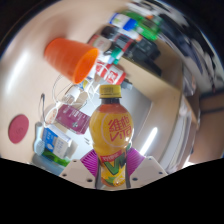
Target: Pour water
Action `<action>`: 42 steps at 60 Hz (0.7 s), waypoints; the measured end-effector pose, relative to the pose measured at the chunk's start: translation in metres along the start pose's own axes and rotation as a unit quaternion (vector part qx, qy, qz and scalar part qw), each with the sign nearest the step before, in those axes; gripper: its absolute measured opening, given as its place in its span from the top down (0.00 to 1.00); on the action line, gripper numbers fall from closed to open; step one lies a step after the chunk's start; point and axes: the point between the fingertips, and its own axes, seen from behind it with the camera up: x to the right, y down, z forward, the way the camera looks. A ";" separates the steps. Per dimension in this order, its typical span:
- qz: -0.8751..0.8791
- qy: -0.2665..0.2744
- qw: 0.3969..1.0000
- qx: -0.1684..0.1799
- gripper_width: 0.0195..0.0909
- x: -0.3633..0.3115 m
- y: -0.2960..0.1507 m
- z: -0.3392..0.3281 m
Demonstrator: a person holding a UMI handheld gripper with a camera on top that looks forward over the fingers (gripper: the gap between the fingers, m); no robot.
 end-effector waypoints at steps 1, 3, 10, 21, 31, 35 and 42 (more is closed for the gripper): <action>-0.022 0.007 1.000 0.006 0.80 0.003 -0.005 0.002; -0.052 0.016 0.998 0.013 0.80 0.005 -0.011 0.007; -0.091 0.003 0.996 0.019 0.80 0.001 -0.018 0.013; -0.112 0.012 0.993 0.016 0.80 0.013 -0.017 0.017; -0.089 0.014 0.996 0.013 0.80 0.021 -0.010 0.016; 0.032 0.006 0.999 -0.011 0.80 0.022 0.006 0.016; 0.396 -0.059 0.915 -0.055 0.80 -0.022 0.022 0.009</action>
